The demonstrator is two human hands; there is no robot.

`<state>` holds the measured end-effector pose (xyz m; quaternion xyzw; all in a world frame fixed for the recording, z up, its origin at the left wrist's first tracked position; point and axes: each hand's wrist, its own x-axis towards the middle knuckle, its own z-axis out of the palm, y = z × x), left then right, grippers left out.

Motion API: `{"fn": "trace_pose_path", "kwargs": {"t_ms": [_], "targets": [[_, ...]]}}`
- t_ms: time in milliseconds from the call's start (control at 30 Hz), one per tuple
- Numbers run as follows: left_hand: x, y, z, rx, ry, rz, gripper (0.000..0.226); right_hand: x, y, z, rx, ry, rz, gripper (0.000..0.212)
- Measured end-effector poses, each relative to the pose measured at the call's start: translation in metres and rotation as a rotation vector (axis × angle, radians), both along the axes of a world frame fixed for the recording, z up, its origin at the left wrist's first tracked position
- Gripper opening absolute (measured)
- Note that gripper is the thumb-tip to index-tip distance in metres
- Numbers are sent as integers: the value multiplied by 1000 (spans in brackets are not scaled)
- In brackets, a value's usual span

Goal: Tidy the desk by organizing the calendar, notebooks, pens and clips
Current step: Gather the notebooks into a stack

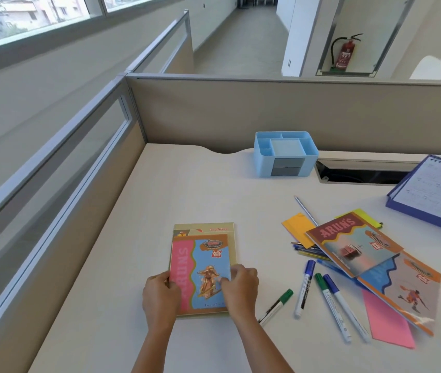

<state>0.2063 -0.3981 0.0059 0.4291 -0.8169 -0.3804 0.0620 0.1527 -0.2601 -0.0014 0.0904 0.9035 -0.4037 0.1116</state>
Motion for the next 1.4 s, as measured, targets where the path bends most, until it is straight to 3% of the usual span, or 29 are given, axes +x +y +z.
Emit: {"fn": "trace_pose_path", "kwargs": {"t_ms": [100,200,300,400,500,600,700,867,1000,1100,1167,1300,1400], "targets": [[-2,3,2,-27,-4,-3,28,-23,37,9,72,187,-62,43],[-5,15,4,-76,66,-40,36,-58,98,11,491,407,-61,46],[-12,30,2,-121,164,-106,40,-80,154,14,775,238,-21,62],[-23,52,1,-72,243,-186,39,-82,187,4,861,137,5,64],[-36,78,2,16,239,-258,33,-76,206,-1,871,188,15,53],[-41,94,7,71,261,-259,28,-74,211,-1,838,268,24,48],[-48,103,5,162,251,-322,22,-64,207,0,769,371,38,56],[-58,118,9,590,137,-429,34,-36,192,4,585,621,-16,72],[-63,120,24,954,75,-368,50,-5,172,8,464,734,58,76],[-64,112,31,1189,120,-237,50,14,156,5,376,798,175,76],[-64,102,34,1213,156,-140,34,24,143,2,342,845,278,71],[-54,68,25,1072,171,-99,7,33,124,-1,266,812,537,52],[-33,43,17,1096,237,-52,9,35,104,0,42,614,571,66]]}}
